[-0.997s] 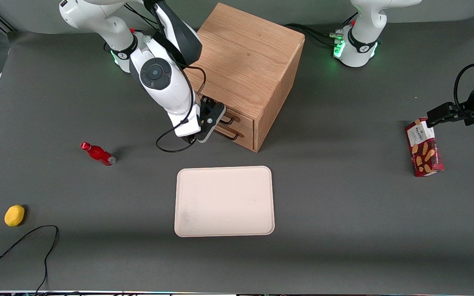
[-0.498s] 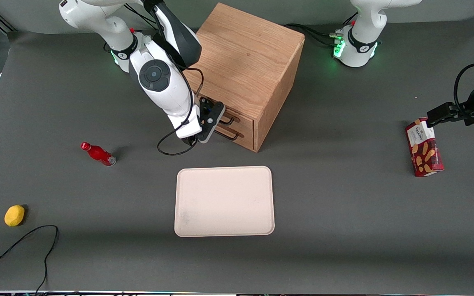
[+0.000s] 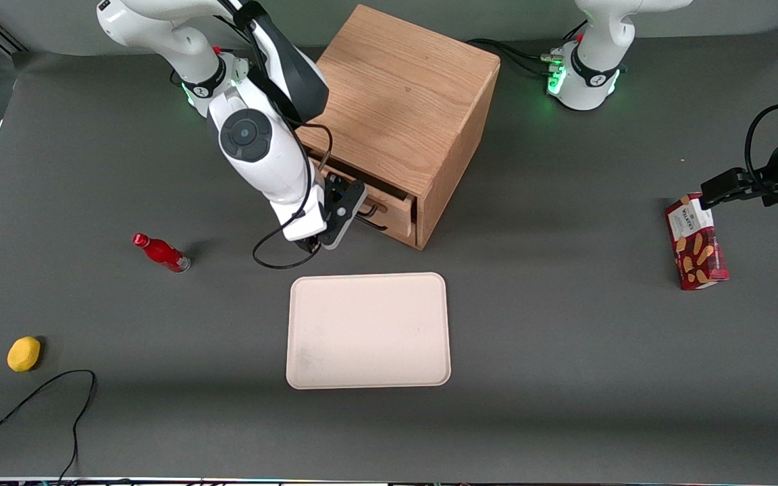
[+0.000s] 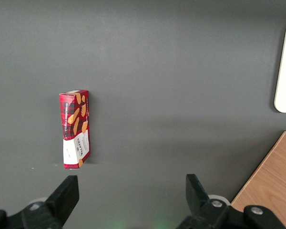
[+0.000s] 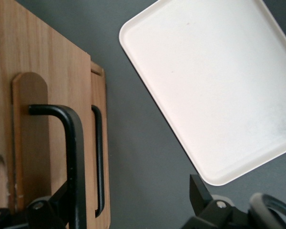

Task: Open upper drawer
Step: 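Pull the upper drawer outward from the cabinet with the right gripper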

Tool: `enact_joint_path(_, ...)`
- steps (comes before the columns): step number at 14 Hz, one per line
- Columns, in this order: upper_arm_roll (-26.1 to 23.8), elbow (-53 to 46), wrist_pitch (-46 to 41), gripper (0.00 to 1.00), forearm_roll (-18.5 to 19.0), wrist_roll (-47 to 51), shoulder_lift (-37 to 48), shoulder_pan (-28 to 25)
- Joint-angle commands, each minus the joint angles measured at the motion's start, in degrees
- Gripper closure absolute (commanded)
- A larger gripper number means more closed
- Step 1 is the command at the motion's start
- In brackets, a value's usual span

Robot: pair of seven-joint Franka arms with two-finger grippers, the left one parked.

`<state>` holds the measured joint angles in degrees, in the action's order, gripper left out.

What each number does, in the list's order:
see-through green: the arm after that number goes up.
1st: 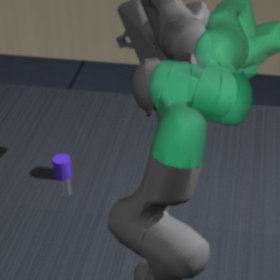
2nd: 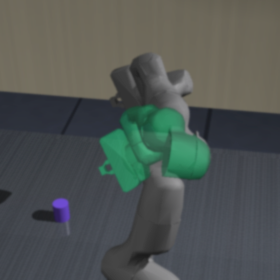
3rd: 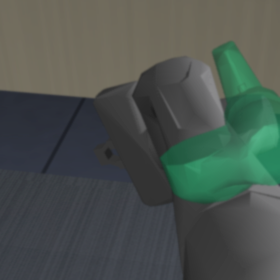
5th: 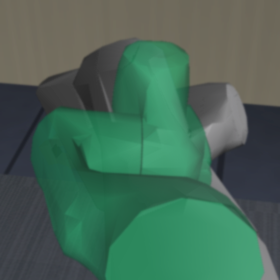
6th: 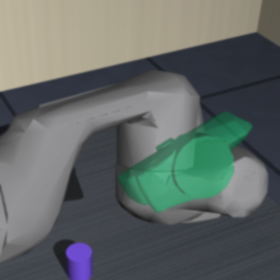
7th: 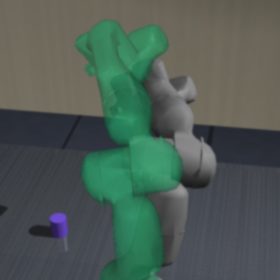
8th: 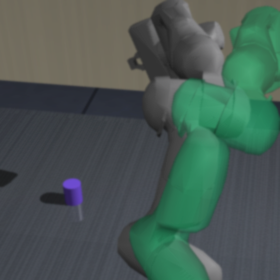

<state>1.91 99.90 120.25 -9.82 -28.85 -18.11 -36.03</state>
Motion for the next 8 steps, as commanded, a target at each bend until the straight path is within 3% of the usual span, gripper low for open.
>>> enact_joint_path(1, 0.5, -2.7, -0.2, 0.00, -1.1, -2.5, -1.8, 0.3)
enact_joint_path(8, 2.3, -3.5, -0.2, 0.00, -1.2, -5.9, -2.6, 1.3)
